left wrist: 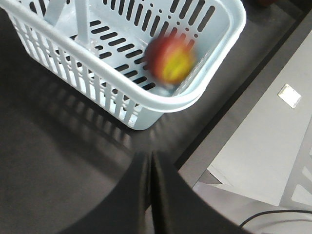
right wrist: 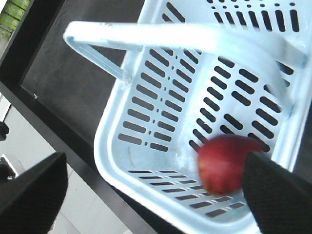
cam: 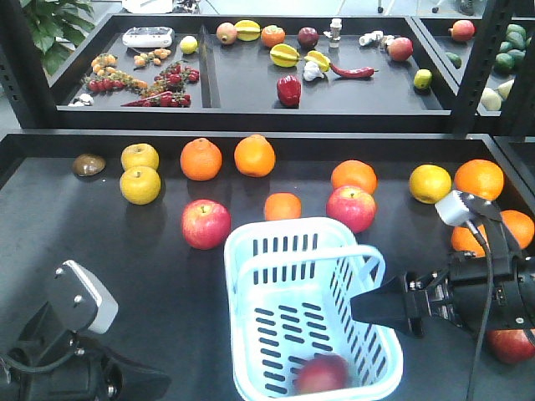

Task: Pick three apples into basket with both arms
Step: 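Carry the apple over the basket and release it inside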

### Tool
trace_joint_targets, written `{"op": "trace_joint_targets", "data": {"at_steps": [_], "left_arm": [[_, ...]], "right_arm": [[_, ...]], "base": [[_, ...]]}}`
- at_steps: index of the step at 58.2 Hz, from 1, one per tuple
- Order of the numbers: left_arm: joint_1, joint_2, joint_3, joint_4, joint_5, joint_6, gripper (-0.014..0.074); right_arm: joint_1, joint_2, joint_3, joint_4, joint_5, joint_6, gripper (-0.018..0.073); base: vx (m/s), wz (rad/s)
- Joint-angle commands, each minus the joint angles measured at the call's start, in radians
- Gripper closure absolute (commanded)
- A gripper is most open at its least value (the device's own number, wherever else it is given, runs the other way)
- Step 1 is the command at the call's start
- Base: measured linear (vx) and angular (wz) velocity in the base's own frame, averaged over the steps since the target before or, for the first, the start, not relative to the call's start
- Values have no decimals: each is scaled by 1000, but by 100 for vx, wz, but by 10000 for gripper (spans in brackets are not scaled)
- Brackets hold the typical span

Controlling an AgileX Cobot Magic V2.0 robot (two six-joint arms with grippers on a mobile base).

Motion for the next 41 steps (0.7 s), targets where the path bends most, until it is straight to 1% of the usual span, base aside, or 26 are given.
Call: {"op": "trace_joint_targets", "data": {"at_steps": [1,5,7,10,14,23,24,30,32,36,39,41], "left_arm": [[-4,-13,-22,-37,-24,-5,602],[-4,-13,-22,-37,-24,-5,602],[-4,-13,-22,-37,-24,-5,602],[-4,-13,-22,-37,-24,-5,602],[-4,-13,-22,-37,-24,-5,602],[-4,-13,-22,-37,-24,-5,602],[-4,-13,-22,-37,-24,-5,602],[-4,-13,-22,-37,-24,-5,602],[-4,-13,-22,-37,-24,-5,602],[-4,-13,-22,-37,-24,-5,602],[-4,-13,-22,-37,-24,-5,602],[-4,-13,-22,-37,-24,-5,602]], "right_arm": [[-3,-15,-28,75,11,-20,-121],[-3,-17,-28,85,21,-20,-77],[-3,-21,-28,87,27,-18,-39],[-4,-27,-28,87,42,-15,42],[-4,-41,-28,84,50,-7,180],[-4,-90,-28,50,59,-20,557],[-4,-93,-28,50,58,-25,575],[-4,-113,-28,50,36,-22,570],[-4,-118,-28,53,24,-4,569],[-4,-128,-28,23,24,27,568],[-4,-142,-28,-49,16,34,567],[-5,-153,-28,-118,0,37,566]], "base": [[0,0],[0,0],[0,0],[0,0],[0,0],[0,0],[0,0],[0,0],[0,0],[0,0],[0,0],[0,0]]}}
